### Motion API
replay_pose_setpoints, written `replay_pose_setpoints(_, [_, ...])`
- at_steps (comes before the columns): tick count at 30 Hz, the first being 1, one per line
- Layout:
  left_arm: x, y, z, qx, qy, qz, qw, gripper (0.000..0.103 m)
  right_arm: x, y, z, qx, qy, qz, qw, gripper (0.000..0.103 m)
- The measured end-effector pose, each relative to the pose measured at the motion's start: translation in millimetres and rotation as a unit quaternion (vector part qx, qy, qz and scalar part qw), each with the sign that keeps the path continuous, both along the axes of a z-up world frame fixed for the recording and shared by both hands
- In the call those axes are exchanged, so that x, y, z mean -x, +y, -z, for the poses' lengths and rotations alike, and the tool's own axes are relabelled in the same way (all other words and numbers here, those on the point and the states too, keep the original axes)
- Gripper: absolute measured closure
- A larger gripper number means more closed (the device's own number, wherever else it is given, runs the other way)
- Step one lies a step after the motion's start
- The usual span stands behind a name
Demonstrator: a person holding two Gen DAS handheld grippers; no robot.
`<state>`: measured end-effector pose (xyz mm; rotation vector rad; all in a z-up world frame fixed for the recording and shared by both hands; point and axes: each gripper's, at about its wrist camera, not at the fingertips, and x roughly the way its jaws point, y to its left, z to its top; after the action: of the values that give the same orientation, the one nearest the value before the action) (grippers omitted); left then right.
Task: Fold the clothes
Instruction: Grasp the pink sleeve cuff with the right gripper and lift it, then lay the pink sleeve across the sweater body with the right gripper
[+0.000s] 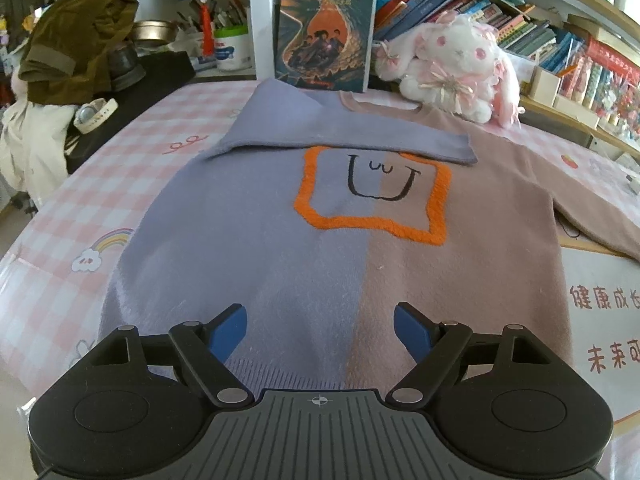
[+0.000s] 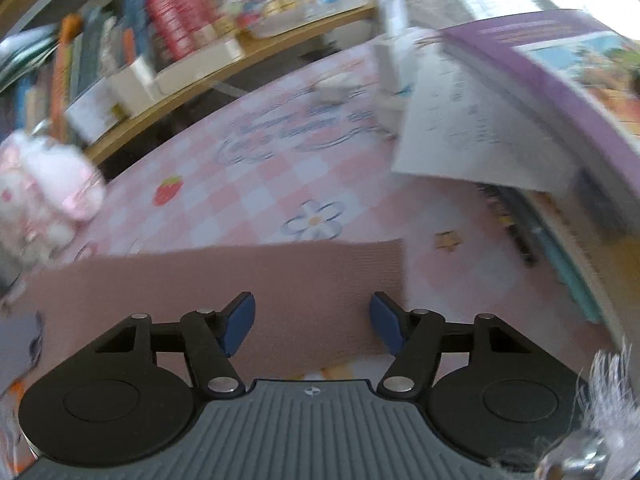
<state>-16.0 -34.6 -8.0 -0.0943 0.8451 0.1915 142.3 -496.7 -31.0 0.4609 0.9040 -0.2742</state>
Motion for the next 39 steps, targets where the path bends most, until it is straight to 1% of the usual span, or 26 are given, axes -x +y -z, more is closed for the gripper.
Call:
replay_pose_setpoints(5, [4.7,-0.7,2.4,0.006,0.003,-0.011,0.9999,0.020,-0.8,-11.3,1.3,0.036,0.015,0.030,0.999,0.040])
replay_pose_setpoints(7, [6.0,-2.0,3.0,0.008,0.003,-0.013,0.9999,0.020,0.4,-18.6,6.2,0.014,0.022,0.034,0.999,0.044])
replay_pose_setpoints(9, [6.3,-3.7,3.3,0.007,0.004,-0.013,0.9999,0.020,2.8,-21.8,8.7,-0.021,0.010,0.029,0.999,0.046])
replay_pose_setpoints(11, [6.1,-5.6,3.4,0.008,0.004,-0.012,0.9999,0.020,4.7,-24.0,10.9,-0.064,-0.003,0.029,0.998,0.047])
replay_pose_setpoints(13, [6.5,-7.8,2.8,0.006,0.003,-0.010,0.9999,0.020,4.0,-25.3,14.6,-0.122,-0.013,0.032,0.992,0.057])
replay_pose_setpoints(14, [6.6,-8.9,2.5,0.005,0.002,-0.008,1.0000,0.020,3.0,-25.4,16.7,-0.149,-0.016,0.034,0.988,0.057])
replay_pose_setpoints(15, [6.8,-9.8,2.4,0.004,0.001,-0.007,1.0000,0.020,2.2,-24.3,18.0,-0.165,-0.016,0.034,0.986,0.057])
replay_pose_setpoints(18, [7.6,-11.3,2.6,0.004,0.001,-0.006,1.0000,0.020,-0.6,-20.9,19.8,-0.187,-0.015,0.029,0.982,0.059])
replay_pose_setpoints(21, [9.9,-10.0,2.7,0.004,0.001,-0.010,0.9999,0.020,-1.0,-26.0,21.4,-0.185,-0.018,0.046,0.981,0.070])
replay_pose_setpoints(24, [11.4,-6.0,3.4,0.007,0.002,-0.018,0.9998,0.020,-0.5,-35.5,24.2,-0.190,-0.017,0.065,0.979,0.076])
replay_pose_setpoints(27, [10.8,-1.9,4.6,0.012,0.004,-0.025,0.9996,0.020,-0.5,-35.6,23.5,-0.197,-0.020,0.047,0.979,0.089])
replay_pose_setpoints(28, [10.0,-1.2,4.8,0.013,0.004,-0.025,0.9996,0.020,-0.6,-33.6,20.3,-0.197,-0.027,0.039,0.979,0.090])
replay_pose_setpoints(33, [5.2,-0.8,4.8,0.013,0.002,-0.011,0.9999,0.020,-4.9,-15.5,-7.7,-0.196,-0.070,-0.005,0.978,0.092])
replay_pose_setpoints(36, [1.6,-0.3,4.7,0.012,-0.001,0.002,0.9999,0.020,-11.5,3.9,-27.3,-0.220,-0.094,-0.033,0.970,0.092])
replay_pose_setpoints(39, [-1.2,3.7,4.2,0.013,-0.006,0.010,0.9998,0.020,-24.0,40.5,-46.3,-0.251,-0.114,-0.073,0.959,0.092])
